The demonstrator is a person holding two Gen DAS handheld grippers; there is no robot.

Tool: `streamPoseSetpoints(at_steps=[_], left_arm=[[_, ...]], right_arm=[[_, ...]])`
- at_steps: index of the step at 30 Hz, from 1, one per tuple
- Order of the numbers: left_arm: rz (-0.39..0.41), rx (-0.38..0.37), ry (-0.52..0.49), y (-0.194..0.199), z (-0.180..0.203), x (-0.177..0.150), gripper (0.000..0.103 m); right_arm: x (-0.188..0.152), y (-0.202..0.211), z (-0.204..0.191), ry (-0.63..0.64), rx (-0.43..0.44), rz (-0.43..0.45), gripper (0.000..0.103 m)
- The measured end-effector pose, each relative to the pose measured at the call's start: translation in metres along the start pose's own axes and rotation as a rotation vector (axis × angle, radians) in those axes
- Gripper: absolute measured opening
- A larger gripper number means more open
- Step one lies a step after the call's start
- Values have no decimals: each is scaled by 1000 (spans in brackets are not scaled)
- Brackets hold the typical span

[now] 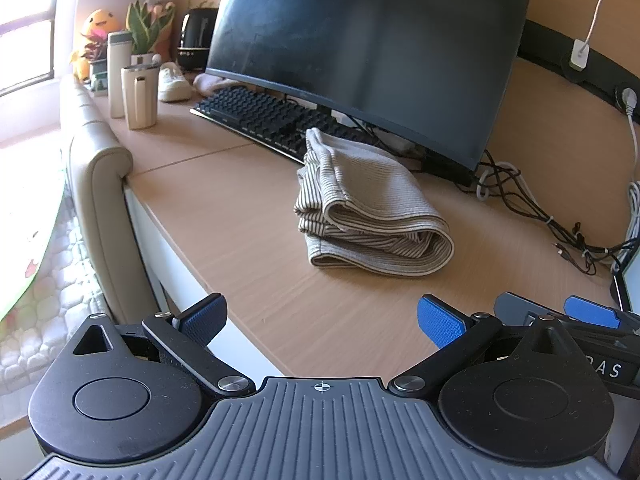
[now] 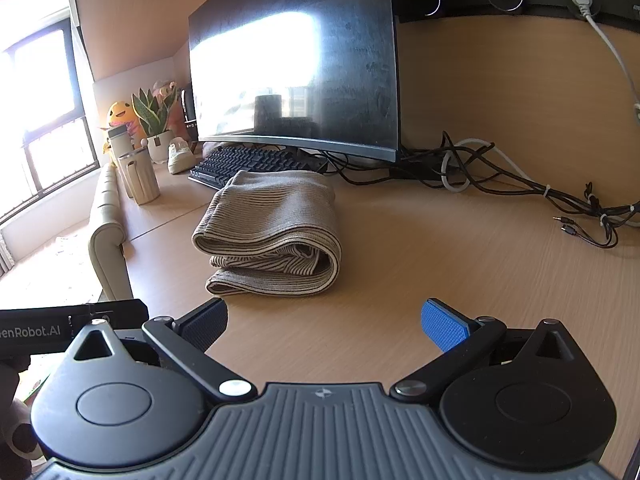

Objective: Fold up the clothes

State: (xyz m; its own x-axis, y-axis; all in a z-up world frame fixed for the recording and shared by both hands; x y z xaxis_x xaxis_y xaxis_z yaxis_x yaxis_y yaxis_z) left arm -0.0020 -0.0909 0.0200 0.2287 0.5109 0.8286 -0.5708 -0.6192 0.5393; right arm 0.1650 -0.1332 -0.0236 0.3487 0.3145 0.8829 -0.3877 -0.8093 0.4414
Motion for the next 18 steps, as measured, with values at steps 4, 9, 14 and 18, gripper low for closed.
streamPoseSetpoints(at_steps=[4, 9, 14, 18], left_arm=[[-2, 1, 0, -1, 0, 0, 103], [-1, 3, -3, -1, 0, 0, 103], [-3, 5, -3, -1, 1, -1, 103], [-5, -1, 2, -2, 0, 0, 103]], right_arm=[[0, -1, 0, -2, -1, -2, 103], [0, -1, 0, -3, -1, -2, 103], [-1, -1, 1, -5, -2, -4, 103], [-1, -2, 1, -6, 0, -5, 103]])
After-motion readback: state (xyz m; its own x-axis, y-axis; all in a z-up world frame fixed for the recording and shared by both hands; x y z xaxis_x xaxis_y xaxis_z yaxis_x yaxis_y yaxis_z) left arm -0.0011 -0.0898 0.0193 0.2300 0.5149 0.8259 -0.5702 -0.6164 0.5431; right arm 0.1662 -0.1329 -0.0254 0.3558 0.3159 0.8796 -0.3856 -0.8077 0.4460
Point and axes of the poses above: each gripper's, at about its wrist camera, not at the fingertips, and y roughly against the way its jaws point, z to its right, x to its top, the point moved 3 cm from there along -y, roughly the way its jaws point, and after that the axes turned 4 degrees about z, right-handed, at the moved point
